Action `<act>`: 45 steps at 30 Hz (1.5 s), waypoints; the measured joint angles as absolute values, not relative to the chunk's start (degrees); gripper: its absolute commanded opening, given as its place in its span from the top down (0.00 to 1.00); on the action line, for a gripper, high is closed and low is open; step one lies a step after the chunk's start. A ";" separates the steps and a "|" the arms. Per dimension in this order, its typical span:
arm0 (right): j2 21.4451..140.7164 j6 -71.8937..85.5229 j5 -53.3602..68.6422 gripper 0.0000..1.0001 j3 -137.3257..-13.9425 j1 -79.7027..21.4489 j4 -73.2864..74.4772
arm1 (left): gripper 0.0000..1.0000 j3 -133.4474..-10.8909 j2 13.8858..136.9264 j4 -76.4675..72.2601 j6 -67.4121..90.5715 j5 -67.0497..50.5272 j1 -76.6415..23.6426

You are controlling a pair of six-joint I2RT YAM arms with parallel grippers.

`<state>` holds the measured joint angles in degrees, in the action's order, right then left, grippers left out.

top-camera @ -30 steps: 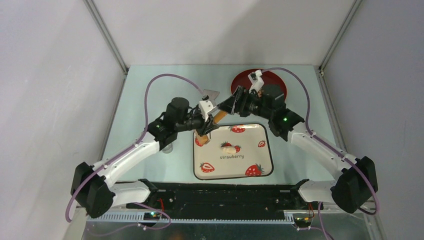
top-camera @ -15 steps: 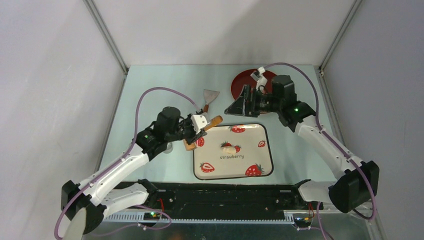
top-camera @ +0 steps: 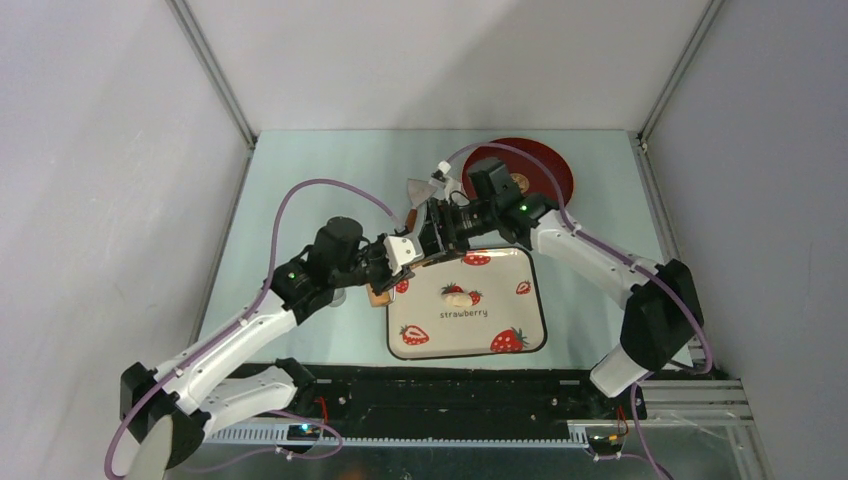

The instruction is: Roll out the dumpling wrappers from the dough

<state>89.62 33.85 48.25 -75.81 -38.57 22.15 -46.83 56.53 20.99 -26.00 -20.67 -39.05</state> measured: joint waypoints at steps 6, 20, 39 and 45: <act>93.30 34.46 51.46 0.44 -77.28 -39.57 22.20 | 1.00 -46.83 56.07 21.19 -26.06 -20.71 -39.64; 94.17 32.86 50.19 1.00 -78.37 -39.92 25.19 | 0.47 -46.81 55.59 22.48 -26.15 -19.20 -39.92; 88.40 29.26 34.70 1.00 -77.76 -35.00 35.90 | 0.00 -48.58 54.83 14.63 12.75 -10.90 -26.81; 78.85 27.00 31.46 1.00 -73.71 -25.04 40.97 | 0.05 -42.19 56.16 12.14 27.66 -15.92 -19.51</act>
<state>78.85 27.00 31.46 -73.71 -25.04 40.97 -42.19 56.16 12.14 27.66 -15.92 -19.51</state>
